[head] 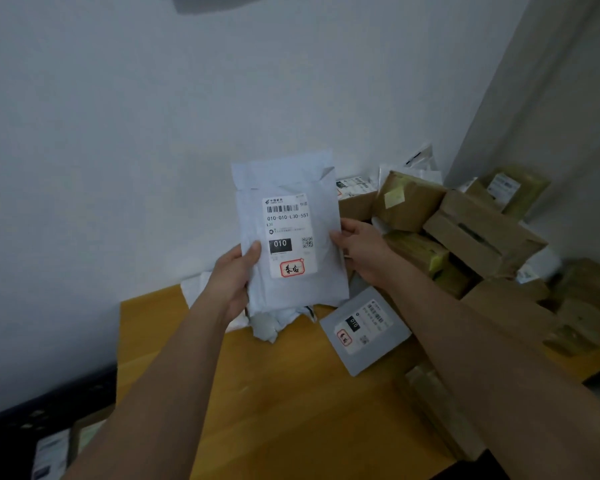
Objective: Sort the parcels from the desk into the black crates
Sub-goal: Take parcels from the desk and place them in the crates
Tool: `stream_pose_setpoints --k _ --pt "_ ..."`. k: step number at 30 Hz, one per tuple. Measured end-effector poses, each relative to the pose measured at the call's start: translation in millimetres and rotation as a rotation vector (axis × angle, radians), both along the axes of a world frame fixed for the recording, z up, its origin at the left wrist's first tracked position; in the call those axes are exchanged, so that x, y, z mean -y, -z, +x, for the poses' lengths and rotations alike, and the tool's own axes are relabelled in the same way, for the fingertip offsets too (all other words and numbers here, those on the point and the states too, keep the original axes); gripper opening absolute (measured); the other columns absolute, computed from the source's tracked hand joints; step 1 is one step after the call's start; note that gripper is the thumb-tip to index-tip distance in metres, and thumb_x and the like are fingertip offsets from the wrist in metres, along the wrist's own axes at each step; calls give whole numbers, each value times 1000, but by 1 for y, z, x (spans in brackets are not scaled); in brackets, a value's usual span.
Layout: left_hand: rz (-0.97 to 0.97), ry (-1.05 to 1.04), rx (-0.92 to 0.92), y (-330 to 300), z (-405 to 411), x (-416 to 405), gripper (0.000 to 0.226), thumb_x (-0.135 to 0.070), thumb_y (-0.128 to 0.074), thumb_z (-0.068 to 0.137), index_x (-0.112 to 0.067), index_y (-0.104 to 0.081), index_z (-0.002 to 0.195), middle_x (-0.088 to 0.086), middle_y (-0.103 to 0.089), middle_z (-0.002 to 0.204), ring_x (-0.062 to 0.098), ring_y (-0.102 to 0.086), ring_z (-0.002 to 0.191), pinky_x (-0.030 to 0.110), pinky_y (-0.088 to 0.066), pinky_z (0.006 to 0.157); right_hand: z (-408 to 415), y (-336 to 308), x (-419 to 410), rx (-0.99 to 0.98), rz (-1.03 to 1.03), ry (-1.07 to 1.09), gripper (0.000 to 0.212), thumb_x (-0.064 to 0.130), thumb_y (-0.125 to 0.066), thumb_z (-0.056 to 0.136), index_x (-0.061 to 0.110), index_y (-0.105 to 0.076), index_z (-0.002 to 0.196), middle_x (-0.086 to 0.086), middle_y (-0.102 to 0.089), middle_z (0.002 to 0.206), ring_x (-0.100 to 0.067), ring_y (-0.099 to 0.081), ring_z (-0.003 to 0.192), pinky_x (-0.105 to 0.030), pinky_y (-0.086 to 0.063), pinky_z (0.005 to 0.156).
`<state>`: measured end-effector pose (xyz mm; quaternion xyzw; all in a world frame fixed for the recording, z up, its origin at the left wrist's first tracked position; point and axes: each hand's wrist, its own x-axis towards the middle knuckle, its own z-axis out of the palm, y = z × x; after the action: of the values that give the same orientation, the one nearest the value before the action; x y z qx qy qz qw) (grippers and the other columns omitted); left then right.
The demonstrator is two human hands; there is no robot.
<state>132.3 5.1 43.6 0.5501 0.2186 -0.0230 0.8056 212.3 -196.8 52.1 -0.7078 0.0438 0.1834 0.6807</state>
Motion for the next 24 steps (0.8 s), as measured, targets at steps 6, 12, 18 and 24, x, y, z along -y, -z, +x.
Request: stream_pose_setpoints --k 6,12,18,24 --pt "25 5 12 -6 -15 -12 23 -18 -53 100 -8 -67 115 10 -73 111 26 -71 101 38 -58 80 -13 -7 -6 -5 37 -42 32 4 -49 101 9 -59 131 -7 -66 126 -22 -62 109 -28 -52 79" --pt "8 9 -11 -12 -27 -21 21 -17 -53 99 -8 -67 113 9 -75 106 23 -73 93 34 -61 71 -27 -11 -12 5 66 -73 32 1 -49 101 8 -59 130 -6 -67 118 -12 -65 92 -21 -53 70" --pt "41 24 -40 -10 -35 -33 20 -17 -59 97 -11 -69 113 4 -76 103 22 -70 93 34 -56 77 -40 -11 -20 5 14 -42 31 1 -49 101 9 -61 128 -9 -68 121 -15 -66 93 -24 -54 70" --pt "50 -83 -69 -2 -53 -47 16 -12 -54 100 -13 -68 107 1 -74 94 19 -67 85 31 -54 70 -60 -8 -30 -30 -27 -82 37 4 -54 99 26 -53 129 4 -65 107 -14 -62 95 -28 -53 70"
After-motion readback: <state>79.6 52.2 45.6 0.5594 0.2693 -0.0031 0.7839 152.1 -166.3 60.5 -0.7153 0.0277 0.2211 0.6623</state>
